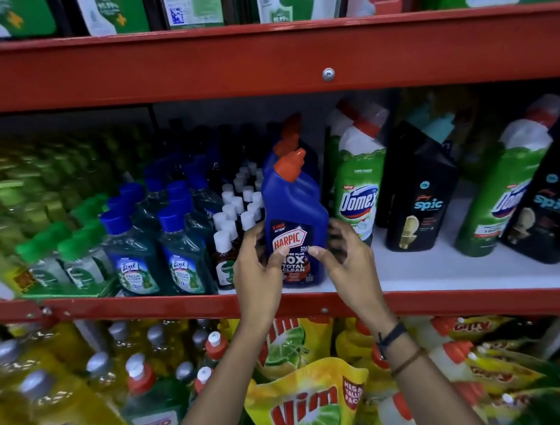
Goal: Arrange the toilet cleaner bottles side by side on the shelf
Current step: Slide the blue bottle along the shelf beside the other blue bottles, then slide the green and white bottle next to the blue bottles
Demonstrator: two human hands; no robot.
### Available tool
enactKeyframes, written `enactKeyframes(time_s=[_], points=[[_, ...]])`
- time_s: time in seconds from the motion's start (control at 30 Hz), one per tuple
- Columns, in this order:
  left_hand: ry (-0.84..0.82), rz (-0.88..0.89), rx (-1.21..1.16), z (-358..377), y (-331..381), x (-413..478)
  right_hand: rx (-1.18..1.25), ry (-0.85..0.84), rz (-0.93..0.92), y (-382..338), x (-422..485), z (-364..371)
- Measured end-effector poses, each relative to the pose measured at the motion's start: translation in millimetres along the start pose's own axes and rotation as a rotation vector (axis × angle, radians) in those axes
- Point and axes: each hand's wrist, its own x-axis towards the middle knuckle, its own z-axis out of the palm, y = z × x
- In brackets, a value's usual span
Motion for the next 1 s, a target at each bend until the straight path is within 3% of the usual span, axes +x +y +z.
enactKeyframes(time_s=[0.23,0.4,0.57,0.83,1.0], points=[[0.013,0.049,0.082,8,-10,-2,-0.018,-0.021,0.001,2,1,0],[0.118,0.092,-0.011,29,5,-22,0.006,-0.066,0.020,5,-4,-21],[0.204,0.277,0.012,65,20,-47,0.064,0.062,0.010,7,-18,-76],[-0.135,0.322,-0.044,163,46,-73,-0.018,0.438,-0.002,44,-15,-192],[-0.354,0.233,-0.089,226,53,-71,-0.094,0.418,0.053,65,6,-237]])
